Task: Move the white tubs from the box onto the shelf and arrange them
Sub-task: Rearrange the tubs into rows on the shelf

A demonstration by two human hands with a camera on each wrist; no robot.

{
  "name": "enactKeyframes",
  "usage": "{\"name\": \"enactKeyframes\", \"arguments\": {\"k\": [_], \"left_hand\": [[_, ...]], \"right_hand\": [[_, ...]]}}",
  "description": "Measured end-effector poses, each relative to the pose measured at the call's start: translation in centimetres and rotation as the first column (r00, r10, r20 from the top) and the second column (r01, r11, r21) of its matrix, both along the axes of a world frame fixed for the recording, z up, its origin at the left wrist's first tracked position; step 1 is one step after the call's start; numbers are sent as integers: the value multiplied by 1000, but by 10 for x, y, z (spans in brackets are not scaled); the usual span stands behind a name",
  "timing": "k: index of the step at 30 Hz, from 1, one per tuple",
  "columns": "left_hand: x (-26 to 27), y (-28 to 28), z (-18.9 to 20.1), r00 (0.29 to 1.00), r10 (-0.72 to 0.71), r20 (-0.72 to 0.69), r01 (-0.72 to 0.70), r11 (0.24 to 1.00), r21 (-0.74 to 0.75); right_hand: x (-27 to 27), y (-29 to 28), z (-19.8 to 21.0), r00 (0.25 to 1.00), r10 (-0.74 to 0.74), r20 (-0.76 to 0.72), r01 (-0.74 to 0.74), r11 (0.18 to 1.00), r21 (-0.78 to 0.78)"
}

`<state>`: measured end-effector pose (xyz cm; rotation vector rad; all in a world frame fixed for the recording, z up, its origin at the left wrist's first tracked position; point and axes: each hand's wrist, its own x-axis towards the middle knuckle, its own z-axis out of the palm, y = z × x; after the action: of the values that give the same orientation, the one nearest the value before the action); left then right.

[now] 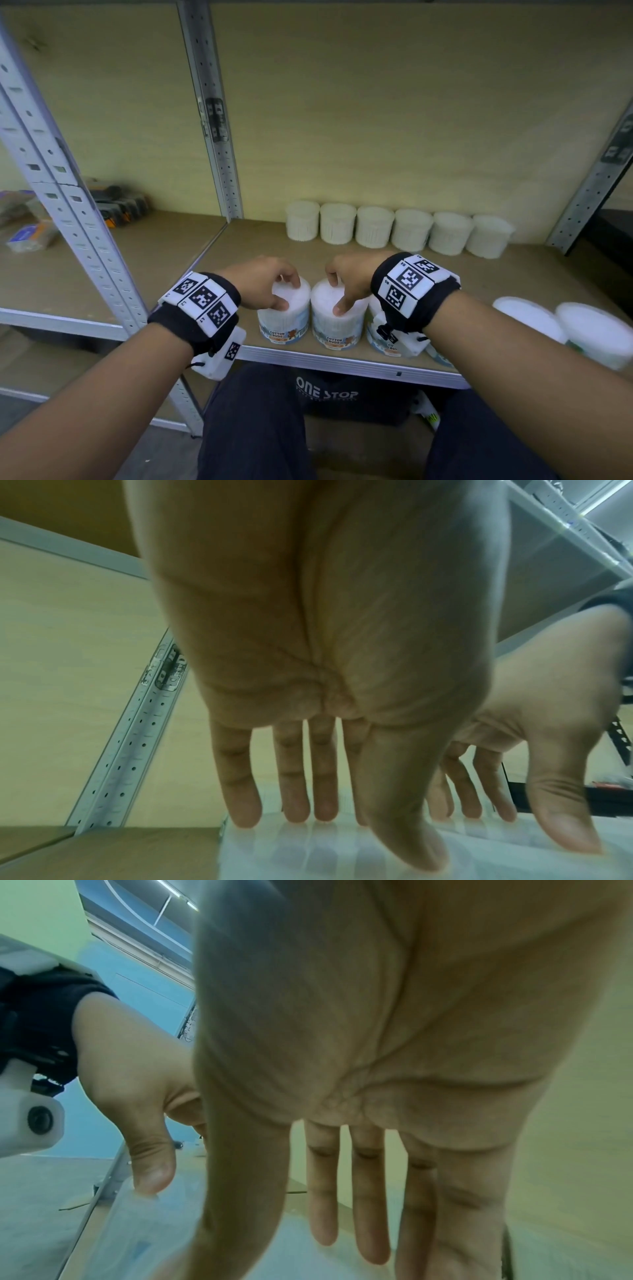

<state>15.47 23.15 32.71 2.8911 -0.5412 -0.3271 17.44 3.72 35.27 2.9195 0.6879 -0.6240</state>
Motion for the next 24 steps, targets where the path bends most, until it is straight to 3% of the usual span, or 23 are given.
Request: {"name": "enactKeyframes", "arguments": {"k": [5,11,19,24], "left_hand": [[4,-1,5,999,-8,-46,8,1000,12],[20,-24,18,1000,10,17,-9,998,-62],[60,-95,32,996,-21,90,30,994,-105],[99,-156,45,991,-47,127,65,988,-141]], "right_hand": [[0,-3,-1,1000,30,11,-30,999,20],[11,-22,3,997,-10,82,-6,980,201],[40,-99,23,955,-238,179,162,920,357],[63,-173,32,894,-395,211,307,884,353]]}}
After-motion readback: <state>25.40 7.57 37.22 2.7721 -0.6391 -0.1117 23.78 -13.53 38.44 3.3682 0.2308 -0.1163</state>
